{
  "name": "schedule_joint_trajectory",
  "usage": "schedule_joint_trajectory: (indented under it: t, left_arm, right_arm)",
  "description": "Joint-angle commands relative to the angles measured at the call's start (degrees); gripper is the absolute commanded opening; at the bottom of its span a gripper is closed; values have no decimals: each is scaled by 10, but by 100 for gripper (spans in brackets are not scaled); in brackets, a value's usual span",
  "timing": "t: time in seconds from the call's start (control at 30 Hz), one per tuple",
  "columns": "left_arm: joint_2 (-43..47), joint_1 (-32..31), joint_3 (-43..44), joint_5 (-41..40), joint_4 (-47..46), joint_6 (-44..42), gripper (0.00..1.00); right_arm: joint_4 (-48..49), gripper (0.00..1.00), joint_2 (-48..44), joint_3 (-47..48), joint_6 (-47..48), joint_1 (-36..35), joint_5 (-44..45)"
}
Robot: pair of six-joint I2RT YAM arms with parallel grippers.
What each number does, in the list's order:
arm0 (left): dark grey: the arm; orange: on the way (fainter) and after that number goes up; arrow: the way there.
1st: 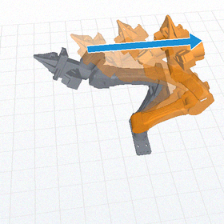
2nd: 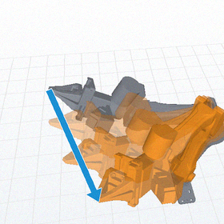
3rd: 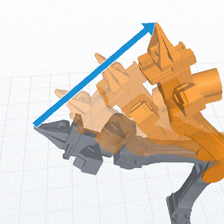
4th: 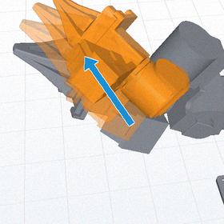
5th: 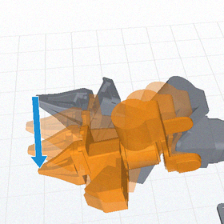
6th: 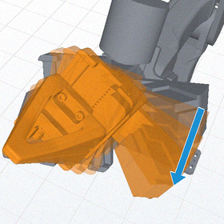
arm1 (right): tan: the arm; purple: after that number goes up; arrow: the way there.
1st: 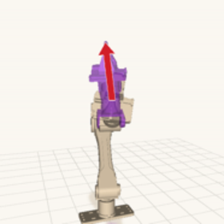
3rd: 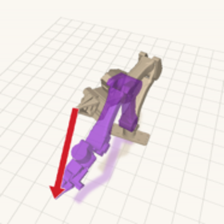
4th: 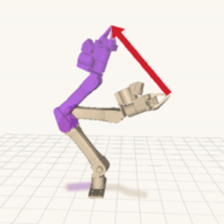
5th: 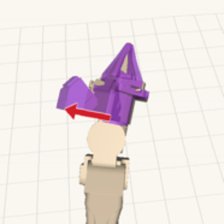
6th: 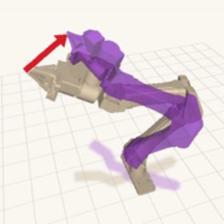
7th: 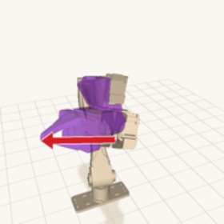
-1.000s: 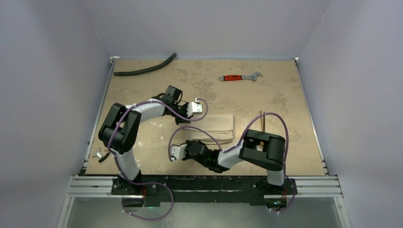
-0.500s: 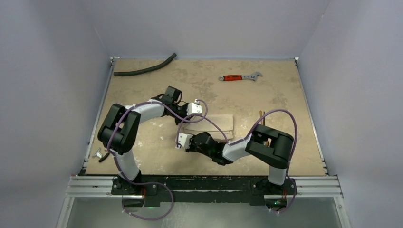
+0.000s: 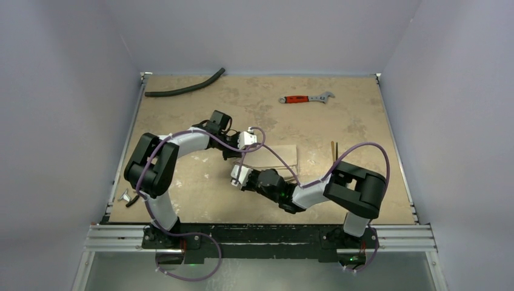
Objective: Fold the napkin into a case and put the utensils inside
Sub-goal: Pick up the 2/3-rectangle-folded napkin at the center of the board.
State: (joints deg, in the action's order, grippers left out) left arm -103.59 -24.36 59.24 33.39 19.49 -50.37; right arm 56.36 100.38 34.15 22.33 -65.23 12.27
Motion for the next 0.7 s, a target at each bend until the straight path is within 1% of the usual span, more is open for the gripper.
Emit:
schedule_joint_trajectory:
  t: [0.0, 0.27, 0.43, 0.53, 0.67]
  left_arm:
    - [-24, 11, -23, -48, 103, 1, 0]
    - [-18, 12, -29, -47, 111, -5, 0]
    - [-12, 11, -33, -42, 114, -15, 0]
    - [-5, 12, -43, -33, 111, -24, 0]
    - [2, 12, -50, -27, 112, -32, 0]
  right_arm:
    - [74, 0, -14, -13, -13, 1, 8]
    - [107, 0, 4, -15, -25, 11, 19]
    - [101, 0, 9, -8, -31, 16, -26]
    - [101, 0, 6, -10, -38, 33, -45]
    - [122, 0, 8, -15, -33, 49, -39]
